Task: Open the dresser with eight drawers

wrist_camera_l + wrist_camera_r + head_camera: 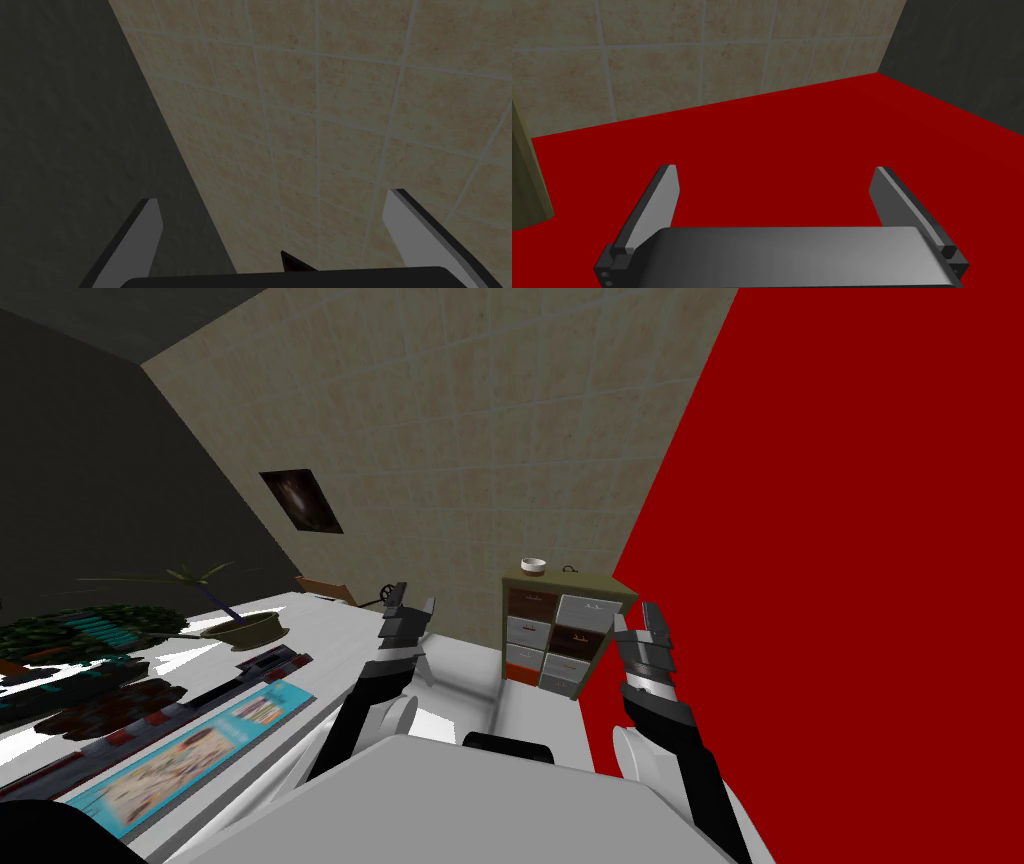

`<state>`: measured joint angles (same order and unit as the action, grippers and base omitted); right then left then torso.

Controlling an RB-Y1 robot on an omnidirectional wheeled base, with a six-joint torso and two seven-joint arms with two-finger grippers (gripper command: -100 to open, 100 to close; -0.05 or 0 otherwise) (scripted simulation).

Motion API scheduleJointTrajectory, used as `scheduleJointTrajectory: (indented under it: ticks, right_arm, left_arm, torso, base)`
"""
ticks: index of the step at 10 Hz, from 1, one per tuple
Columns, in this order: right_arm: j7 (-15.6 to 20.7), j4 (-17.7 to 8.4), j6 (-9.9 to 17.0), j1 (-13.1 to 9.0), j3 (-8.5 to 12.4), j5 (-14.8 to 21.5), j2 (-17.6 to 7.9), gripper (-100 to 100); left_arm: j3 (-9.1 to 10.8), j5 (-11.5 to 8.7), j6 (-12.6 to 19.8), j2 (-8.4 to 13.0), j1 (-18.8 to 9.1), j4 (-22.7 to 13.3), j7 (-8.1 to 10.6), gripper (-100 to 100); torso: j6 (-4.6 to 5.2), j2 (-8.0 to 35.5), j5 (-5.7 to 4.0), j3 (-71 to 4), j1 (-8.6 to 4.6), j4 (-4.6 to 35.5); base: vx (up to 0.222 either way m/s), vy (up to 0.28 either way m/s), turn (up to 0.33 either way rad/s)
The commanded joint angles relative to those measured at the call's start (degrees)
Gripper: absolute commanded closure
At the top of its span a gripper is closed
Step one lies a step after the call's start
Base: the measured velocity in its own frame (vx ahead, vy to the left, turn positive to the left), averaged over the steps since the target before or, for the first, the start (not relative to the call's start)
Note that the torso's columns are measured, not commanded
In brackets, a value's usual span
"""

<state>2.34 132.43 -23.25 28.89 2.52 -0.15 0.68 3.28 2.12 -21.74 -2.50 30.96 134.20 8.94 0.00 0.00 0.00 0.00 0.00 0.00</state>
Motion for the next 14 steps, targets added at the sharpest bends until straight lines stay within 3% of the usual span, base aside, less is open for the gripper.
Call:
scheduleJointTrajectory:
  ticks: [1,9,10,11,14]
  right_arm:
    - [0.0,0.0,0.0,0.0,0.0,0.0,0.0,0]
    - [0.0,0.0,0.0,0.0,0.0,0.0,0.0,0]
    - [0.8,-0.6,0.1,-0.5,0.1,0.4,-2.0,-100]
    - [1.7,-1.2,0.2,-1.0,0.2,0.8,-3.4,-100]
    - [5.7,-4.0,0.7,-3.3,0.7,2.6,-7.2,-100]
  left_arm:
    - [0.00,0.0,0.0,0.0,0.0,0.0,0.00,0]
    - [0.00,0.0,0.0,0.0,0.0,0.0,0.00,0]
    - [0.00,0.0,0.0,0.0,0.0,0.0,0.00,0]
    - [0.00,0.0,0.0,0.0,0.0,0.0,0.00,0]
    - [0.00,0.0,0.0,0.0,0.0,0.0,0.00,0]
  torso:
    - [0.00,2.3,0.00,-4.7,0.00,2.3]
    - [0.00,35.4,0.00,-70.7,0.00,35.4]
    - [0.00,39.6,0.00,-79.2,0.00,39.6]
    - [0.00,41.6,0.01,-83.1,0.02,41.5]
    - [0.00,42.3,0.02,-84.6,0.06,42.3]
  base:
    - [0.000,0.000,0.000]
    - [0.000,0.000,0.000]
    - [0.002,0.008,0.008]
    - [-0.007,0.017,0.014]
    - [-0.009,0.032,0.017]
